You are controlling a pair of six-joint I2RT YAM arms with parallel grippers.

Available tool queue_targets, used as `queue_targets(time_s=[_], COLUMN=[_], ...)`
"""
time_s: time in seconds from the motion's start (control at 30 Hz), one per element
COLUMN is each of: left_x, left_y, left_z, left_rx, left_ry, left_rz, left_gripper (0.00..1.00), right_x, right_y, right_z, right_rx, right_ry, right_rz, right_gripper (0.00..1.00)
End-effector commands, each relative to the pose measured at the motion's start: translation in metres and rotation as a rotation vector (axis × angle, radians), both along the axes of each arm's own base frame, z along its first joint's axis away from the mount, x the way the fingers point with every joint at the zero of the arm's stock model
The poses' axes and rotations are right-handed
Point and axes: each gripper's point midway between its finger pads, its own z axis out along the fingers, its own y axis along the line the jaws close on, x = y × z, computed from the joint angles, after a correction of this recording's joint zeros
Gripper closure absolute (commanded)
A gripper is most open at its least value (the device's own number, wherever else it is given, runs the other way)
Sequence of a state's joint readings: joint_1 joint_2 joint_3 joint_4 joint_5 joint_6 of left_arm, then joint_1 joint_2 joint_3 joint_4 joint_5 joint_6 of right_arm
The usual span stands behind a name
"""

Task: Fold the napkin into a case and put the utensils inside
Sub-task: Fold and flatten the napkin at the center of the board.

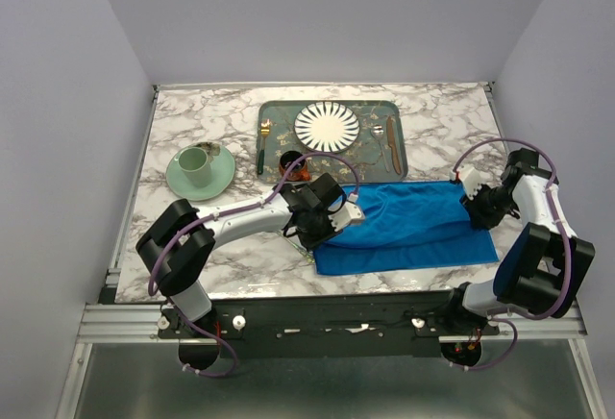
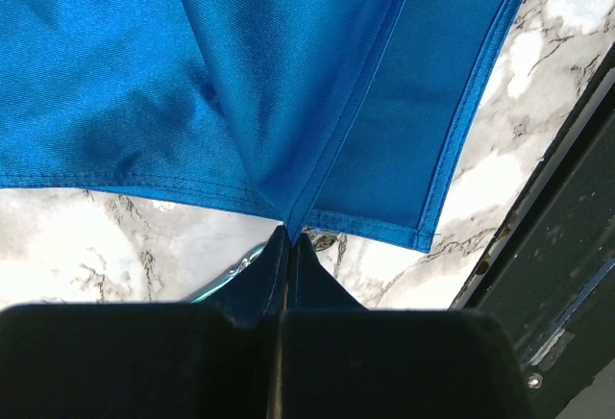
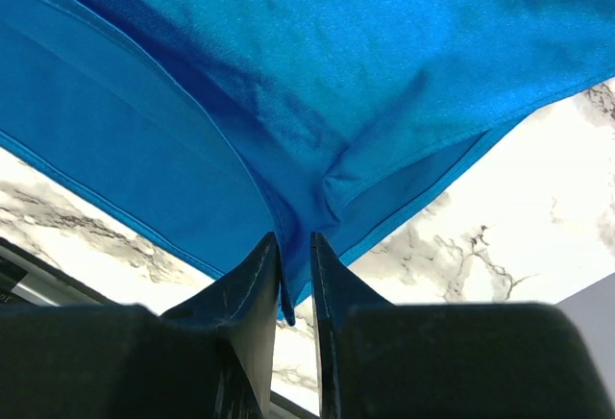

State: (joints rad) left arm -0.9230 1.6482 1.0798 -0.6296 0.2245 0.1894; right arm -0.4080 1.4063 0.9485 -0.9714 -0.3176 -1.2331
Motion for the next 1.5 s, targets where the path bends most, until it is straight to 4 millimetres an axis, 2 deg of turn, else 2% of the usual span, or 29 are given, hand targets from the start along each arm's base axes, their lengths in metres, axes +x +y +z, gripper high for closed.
queue_targets(time_s=[0.0, 0.03, 0.17, 0.23, 0.27, 0.33, 0.37, 0.43, 0.47, 0.5, 0.53, 0.57, 0.6, 0.63, 0.67, 0.7, 0.73, 0.77, 0.83, 0.87, 0.93, 0.97, 1.07, 1.1, 1.2, 1.27, 1.33, 1.47], left_x=[-0.005, -0.005, -0.004, 0.0, 0.007, 0.021, 0.037, 0.056, 0.075, 0.082, 0.095, 0.107, 0.115, 0.119, 0.123, 0.126, 0.124, 0.124, 0.117, 0.108, 0.097, 0.086, 0.067, 0.062, 0.042, 0.032, 0.024, 0.02], left_y=[-0.006, -0.006, -0.006, -0.004, -0.007, -0.002, -0.005, 0.003, 0.0, 0.004, 0.009, 0.006, 0.012, 0.014, 0.015, 0.019, 0.021, 0.027, 0.033, 0.04, 0.045, 0.054, 0.073, 0.078, 0.097, 0.11, 0.114, 0.129], left_z=[0.002, 0.003, 0.005, 0.012, 0.025, 0.044, 0.07, 0.098, 0.133, 0.149, 0.167, 0.207, 0.224, 0.242, 0.28, 0.296, 0.312, 0.34, 0.364, 0.38, 0.4, 0.416, 0.447, 0.455, 0.477, 0.488, 0.491, 0.496], left_rx=[-0.031, -0.035, -0.042, -0.057, -0.083, -0.096, -0.135, -0.147, -0.186, -0.187, -0.193, -0.244, -0.232, -0.244, -0.295, -0.303, -0.33, -0.361, -0.4, -0.431, -0.469, -0.507, -0.585, -0.606, -0.658, -0.686, -0.706, -0.705], left_ry=[0.031, 0.031, 0.027, 0.027, 0.003, -0.025, -0.084, -0.14, -0.229, -0.263, -0.322, -0.409, -0.469, -0.516, -0.598, -0.64, -0.672, -0.738, -0.793, -0.826, -0.883, -0.917, -0.988, -1.004, -1.059, -1.086, -1.088, -1.105], left_rz=[-0.003, -0.003, -0.001, 0.016, 0.022, 0.049, 0.067, 0.094, 0.115, 0.127, 0.137, 0.146, 0.163, 0.164, 0.166, 0.178, 0.177, 0.194, 0.189, 0.187, 0.174, 0.176, 0.2, 0.203, 0.196, 0.206, 0.197, 0.239], left_gripper=[1.0, 1.0, 1.0, 1.0, 1.0, 1.0, 1.0, 1.0, 1.0, 1.0, 1.0, 1.0, 1.0, 1.0, 1.0, 1.0, 1.0, 1.0, 1.0, 1.0, 1.0, 1.0, 1.0, 1.0, 1.0, 1.0, 1.0, 1.0], right_x=[-0.005, -0.008, -0.005, 0.002, 0.013, 0.026, 0.04, 0.055, 0.063, 0.075, 0.082, 0.087, 0.092, 0.095, 0.094, 0.092, 0.084, 0.078, 0.064, 0.047, 0.03, 0.012, -0.014, -0.03, -0.059, -0.07, -0.08, -0.082], right_y=[0.003, 0.003, 0.004, 0.003, 0.001, -0.002, -0.003, -0.005, -0.005, -0.009, -0.011, -0.013, -0.015, -0.016, -0.018, -0.016, -0.012, -0.011, -0.005, 0.004, 0.013, 0.022, 0.036, 0.043, 0.056, 0.062, 0.067, 0.065], right_z=[0.004, 0.003, 0.009, 0.021, 0.039, 0.062, 0.087, 0.127, 0.145, 0.186, 0.209, 0.232, 0.258, 0.304, 0.329, 0.351, 0.393, 0.411, 0.446, 0.468, 0.486, 0.497, 0.513, 0.522, 0.54, 0.545, 0.549, 0.548], right_rx=[0.021, 0.022, 0.021, 0.022, 0.01, 0.008, 0.01, 0.011, 0.014, -0.007, -0.001, -0.007, -0.015, -0.023, -0.033, -0.033, -0.035, -0.039, -0.032, -0.038, -0.034, -0.038, -0.038, -0.045, -0.051, -0.048, -0.053, -0.065], right_ry=[0.028, 0.035, 0.012, -0.022, -0.085, -0.16, -0.239, -0.36, -0.417, -0.53, -0.599, -0.659, -0.727, -0.842, -0.904, -0.955, -1.061, -1.108, -1.21, -1.275, -1.339, -1.388, -1.465, -1.506, -1.584, -1.607, -1.629, -1.621], right_rz=[0.029, 0.036, 0.038, 0.009, -0.001, -0.047, -0.062, -0.12, -0.142, -0.157, -0.2, -0.22, -0.239, -0.268, -0.286, -0.295, -0.308, -0.319, -0.335, -0.326, -0.314, -0.302, -0.285, -0.274, -0.264, -0.256, -0.244, -0.258], right_gripper=[0.94, 0.99, 0.99, 0.99, 0.99, 0.99, 0.99, 0.99, 0.99, 0.99, 0.99, 0.99, 0.99, 0.99, 0.99, 0.99, 0.99, 0.99, 0.99, 0.99, 0.99, 0.99, 0.99, 0.99, 0.99, 0.99, 0.99, 0.99])
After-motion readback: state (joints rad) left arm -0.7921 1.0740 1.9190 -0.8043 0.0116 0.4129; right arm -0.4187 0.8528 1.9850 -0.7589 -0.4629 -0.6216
